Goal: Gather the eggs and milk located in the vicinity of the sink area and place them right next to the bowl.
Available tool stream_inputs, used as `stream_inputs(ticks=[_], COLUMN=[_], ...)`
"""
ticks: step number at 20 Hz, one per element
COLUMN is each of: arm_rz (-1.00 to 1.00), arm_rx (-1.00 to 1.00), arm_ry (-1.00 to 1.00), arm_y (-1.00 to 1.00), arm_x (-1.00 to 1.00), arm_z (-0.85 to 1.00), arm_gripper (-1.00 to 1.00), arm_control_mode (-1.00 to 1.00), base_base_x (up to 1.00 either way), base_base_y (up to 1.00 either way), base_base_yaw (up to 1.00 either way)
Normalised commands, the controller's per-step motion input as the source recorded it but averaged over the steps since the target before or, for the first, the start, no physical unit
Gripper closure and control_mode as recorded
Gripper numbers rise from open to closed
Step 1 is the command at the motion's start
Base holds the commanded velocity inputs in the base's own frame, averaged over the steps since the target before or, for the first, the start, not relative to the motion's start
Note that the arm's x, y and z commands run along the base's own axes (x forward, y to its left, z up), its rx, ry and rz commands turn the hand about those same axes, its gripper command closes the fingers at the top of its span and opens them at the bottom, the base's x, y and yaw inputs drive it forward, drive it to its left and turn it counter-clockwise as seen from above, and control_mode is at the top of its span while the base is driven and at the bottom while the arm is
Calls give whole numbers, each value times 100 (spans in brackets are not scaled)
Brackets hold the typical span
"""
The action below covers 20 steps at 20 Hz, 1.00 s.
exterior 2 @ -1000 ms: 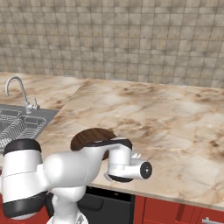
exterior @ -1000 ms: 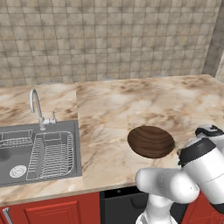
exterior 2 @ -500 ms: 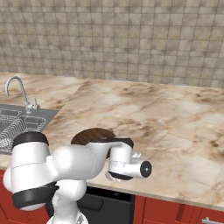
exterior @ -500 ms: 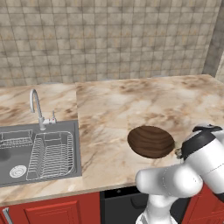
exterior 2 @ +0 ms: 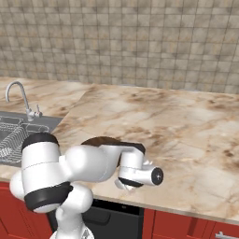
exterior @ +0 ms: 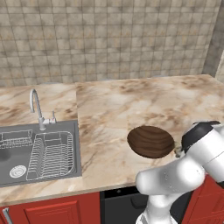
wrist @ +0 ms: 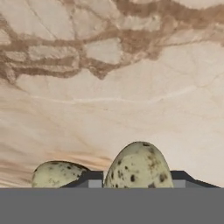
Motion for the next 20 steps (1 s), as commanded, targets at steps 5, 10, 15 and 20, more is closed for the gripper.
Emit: stream_inputs(ticks=[5, 10, 15, 20], arm_rz=[-4, -4, -4, -5], arm_rx=[0, 0, 0, 0], arm_ry=[0, 0, 0, 0], arm_y=[19, 19, 16, 8], arm_x=[20, 4, 0, 0], arm_z=[-13, -19, -21, -10], arm_gripper=[100, 100, -100, -100], arm_control_mode=[-100, -100, -100, -100], base_base_x=[0, 0, 0, 0], base_base_y=[0, 0, 0, 0], base_base_yaw=[0, 0, 0, 0])
